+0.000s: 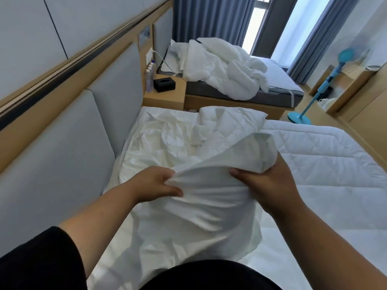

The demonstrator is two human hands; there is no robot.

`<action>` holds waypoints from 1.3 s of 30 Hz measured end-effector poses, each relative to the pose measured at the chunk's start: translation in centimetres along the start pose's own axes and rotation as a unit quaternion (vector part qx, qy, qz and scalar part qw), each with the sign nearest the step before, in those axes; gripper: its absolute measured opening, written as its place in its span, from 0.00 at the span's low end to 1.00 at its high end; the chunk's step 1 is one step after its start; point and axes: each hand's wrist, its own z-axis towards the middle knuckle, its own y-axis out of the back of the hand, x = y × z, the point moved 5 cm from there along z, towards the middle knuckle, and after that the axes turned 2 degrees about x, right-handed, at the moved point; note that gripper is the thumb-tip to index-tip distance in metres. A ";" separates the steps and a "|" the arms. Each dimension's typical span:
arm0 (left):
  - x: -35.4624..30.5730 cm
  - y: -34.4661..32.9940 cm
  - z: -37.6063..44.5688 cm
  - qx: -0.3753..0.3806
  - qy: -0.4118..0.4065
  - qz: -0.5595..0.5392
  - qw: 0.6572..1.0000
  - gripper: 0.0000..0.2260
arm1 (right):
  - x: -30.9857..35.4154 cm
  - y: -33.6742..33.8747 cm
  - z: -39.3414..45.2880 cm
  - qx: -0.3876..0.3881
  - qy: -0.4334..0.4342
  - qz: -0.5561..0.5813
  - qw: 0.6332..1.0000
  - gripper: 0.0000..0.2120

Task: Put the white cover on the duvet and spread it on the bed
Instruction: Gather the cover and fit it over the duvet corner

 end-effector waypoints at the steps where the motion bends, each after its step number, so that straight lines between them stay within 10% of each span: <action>1: 0.0 0.5 0.4 0.006 -0.005 0.030 1.000 0.21 | 1.1 0.4 -0.3 -0.014 0.007 -0.025 1.000 0.34; 6: 1.7 3.8 2.9 -0.048 0.030 0.302 0.952 0.17 | 4.8 2.6 -2.5 -0.067 0.030 -0.039 0.997 0.50; 10: 1.7 3.9 3.6 0.076 0.125 0.404 0.903 0.11 | 4.2 2.6 -3.0 -0.040 -0.017 -0.027 0.999 0.50; 14: -6.5 1.6 1.6 0.143 -0.042 0.146 0.978 0.11 | 2.1 0.5 -3.4 -0.015 -0.055 -0.050 0.997 0.31; 19: -15.0 -1.1 -2.3 0.215 -0.198 -0.087 0.952 0.24 | 0.8 -0.1 -3.2 0.020 -0.051 -0.058 0.997 0.15; 27: -16.6 -2.3 -0.4 -0.163 -0.338 0.189 0.907 0.13 | -1.7 1.8 -0.8 0.113 -0.009 0.048 0.992 0.13; 34: -17.5 -3.0 1.8 -0.113 -0.110 -0.001 0.987 0.07 | -13.0 2.3 -1.6 0.137 -0.113 0.089 0.980 0.35; 39: -18.8 -5.7 2.8 -0.042 -0.106 -0.286 0.951 0.13 | -16.5 0.2 -3.7 0.235 -0.073 0.070 0.967 0.26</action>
